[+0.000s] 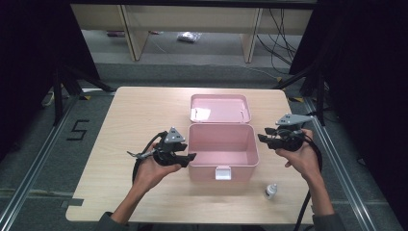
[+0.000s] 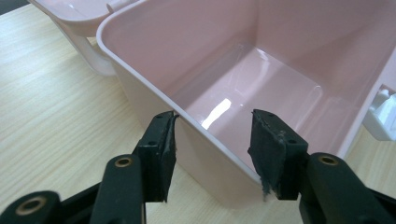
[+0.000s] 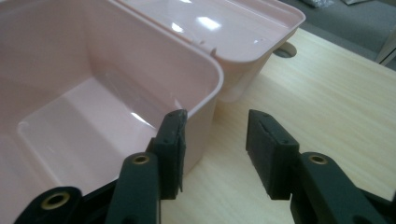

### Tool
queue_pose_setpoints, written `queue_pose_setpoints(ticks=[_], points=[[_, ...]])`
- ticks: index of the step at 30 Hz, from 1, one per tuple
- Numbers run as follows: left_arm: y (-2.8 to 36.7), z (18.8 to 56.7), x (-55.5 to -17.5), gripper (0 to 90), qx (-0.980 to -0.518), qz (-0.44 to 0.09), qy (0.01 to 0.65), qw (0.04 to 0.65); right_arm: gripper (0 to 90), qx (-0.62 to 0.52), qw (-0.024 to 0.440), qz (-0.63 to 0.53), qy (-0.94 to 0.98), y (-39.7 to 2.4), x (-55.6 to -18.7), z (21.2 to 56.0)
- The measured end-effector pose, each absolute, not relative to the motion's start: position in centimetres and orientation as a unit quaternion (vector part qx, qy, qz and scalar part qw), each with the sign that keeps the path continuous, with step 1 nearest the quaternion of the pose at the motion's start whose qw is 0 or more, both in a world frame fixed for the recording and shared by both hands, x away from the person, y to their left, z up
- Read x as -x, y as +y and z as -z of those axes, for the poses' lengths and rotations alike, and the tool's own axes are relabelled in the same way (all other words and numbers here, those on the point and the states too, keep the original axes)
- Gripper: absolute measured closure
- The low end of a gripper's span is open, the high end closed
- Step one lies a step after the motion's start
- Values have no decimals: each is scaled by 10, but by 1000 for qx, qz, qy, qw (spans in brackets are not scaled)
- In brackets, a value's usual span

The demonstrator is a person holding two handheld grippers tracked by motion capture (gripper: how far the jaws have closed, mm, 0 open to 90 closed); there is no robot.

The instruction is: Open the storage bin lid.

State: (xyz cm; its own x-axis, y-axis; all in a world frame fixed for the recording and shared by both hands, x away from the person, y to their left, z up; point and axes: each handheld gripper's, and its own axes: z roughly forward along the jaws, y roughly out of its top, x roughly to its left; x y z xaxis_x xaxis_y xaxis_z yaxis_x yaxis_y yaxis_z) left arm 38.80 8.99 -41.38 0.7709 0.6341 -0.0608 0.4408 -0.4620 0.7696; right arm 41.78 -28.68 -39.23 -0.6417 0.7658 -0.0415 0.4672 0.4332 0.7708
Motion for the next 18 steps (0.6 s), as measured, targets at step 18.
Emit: queue_pose_setpoints(ticks=[18], points=[[91,414,-388,504,-846,-116,317,413,408,-411,142,-336,835,-297,-368,403]])
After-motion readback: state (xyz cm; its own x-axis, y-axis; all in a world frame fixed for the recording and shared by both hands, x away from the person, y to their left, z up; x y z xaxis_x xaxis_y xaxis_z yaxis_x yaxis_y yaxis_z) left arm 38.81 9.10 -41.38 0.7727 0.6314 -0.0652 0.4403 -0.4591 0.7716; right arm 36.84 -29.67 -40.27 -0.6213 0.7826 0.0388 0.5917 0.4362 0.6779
